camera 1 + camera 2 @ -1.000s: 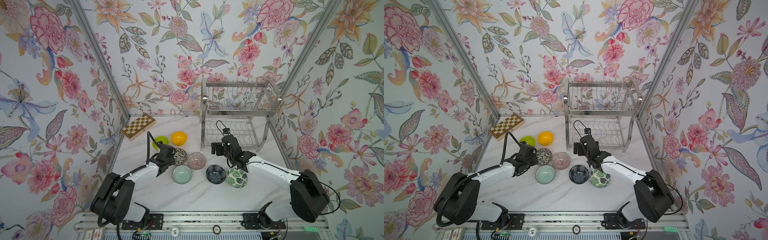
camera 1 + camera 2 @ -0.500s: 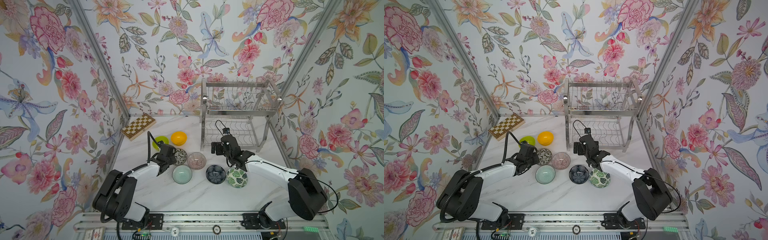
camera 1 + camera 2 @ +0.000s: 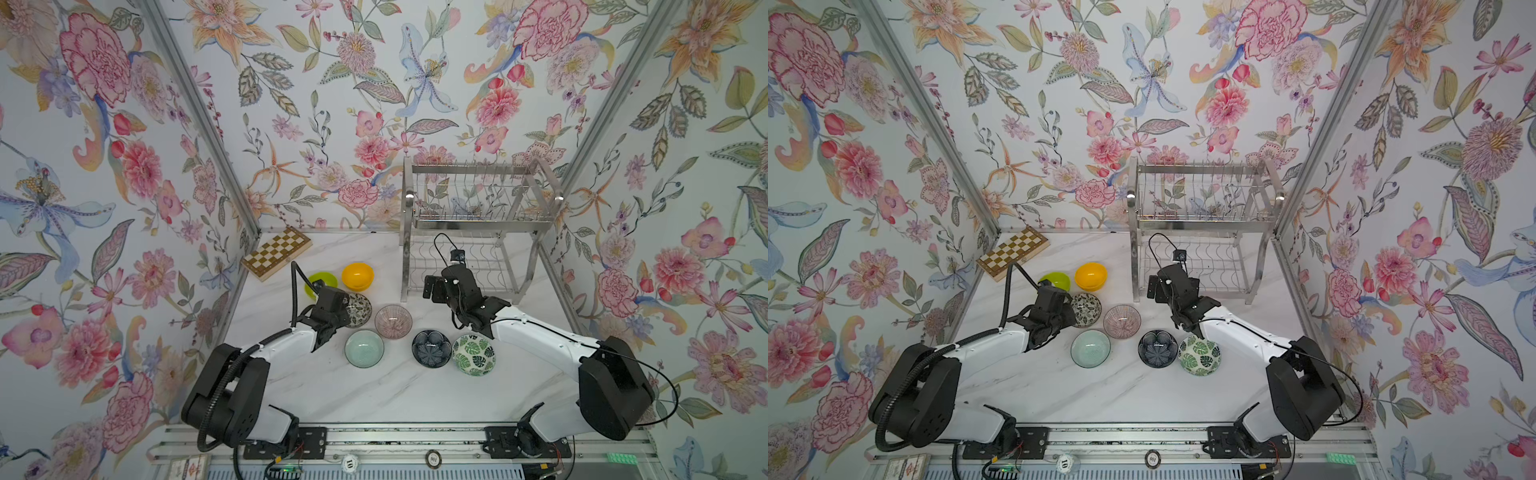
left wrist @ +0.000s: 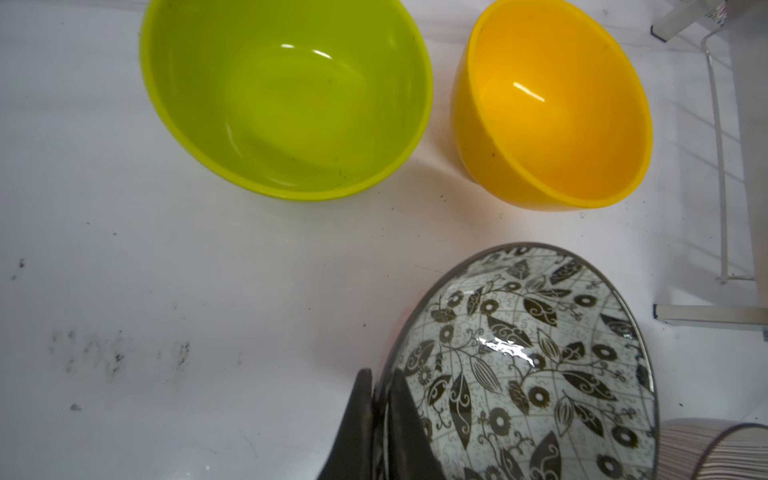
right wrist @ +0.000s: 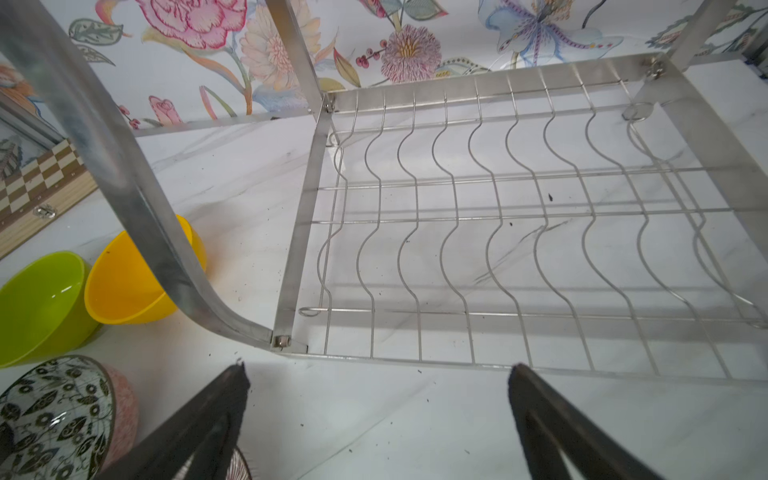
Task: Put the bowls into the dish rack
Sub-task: 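Lift and tilt the bowl up with left gripper while right gripper approaches, then grasp the bowl rim with right gripper next to the left gripper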
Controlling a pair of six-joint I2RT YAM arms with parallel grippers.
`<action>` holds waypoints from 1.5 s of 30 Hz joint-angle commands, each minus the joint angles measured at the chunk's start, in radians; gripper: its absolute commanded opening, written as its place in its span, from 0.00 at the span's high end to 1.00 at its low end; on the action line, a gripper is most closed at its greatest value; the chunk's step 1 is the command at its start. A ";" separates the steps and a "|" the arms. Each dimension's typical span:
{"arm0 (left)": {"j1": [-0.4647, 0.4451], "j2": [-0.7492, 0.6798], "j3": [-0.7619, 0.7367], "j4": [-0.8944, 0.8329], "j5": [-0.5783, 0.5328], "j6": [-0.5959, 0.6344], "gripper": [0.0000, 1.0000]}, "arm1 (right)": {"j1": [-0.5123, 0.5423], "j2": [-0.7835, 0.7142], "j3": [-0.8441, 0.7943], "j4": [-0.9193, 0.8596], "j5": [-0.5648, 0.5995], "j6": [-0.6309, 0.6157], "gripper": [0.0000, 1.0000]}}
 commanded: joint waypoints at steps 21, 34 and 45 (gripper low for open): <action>-0.369 -0.187 -0.113 0.696 -0.363 0.436 1.00 | -0.058 -0.223 -0.027 -0.059 -0.072 0.381 0.01; -0.610 0.255 0.144 1.075 -0.623 0.812 1.00 | -0.166 -0.409 -0.175 -0.002 -0.178 0.721 0.01; -0.623 0.448 0.339 1.101 -0.620 0.961 1.00 | -0.170 -0.495 -0.253 0.085 -0.227 1.005 0.03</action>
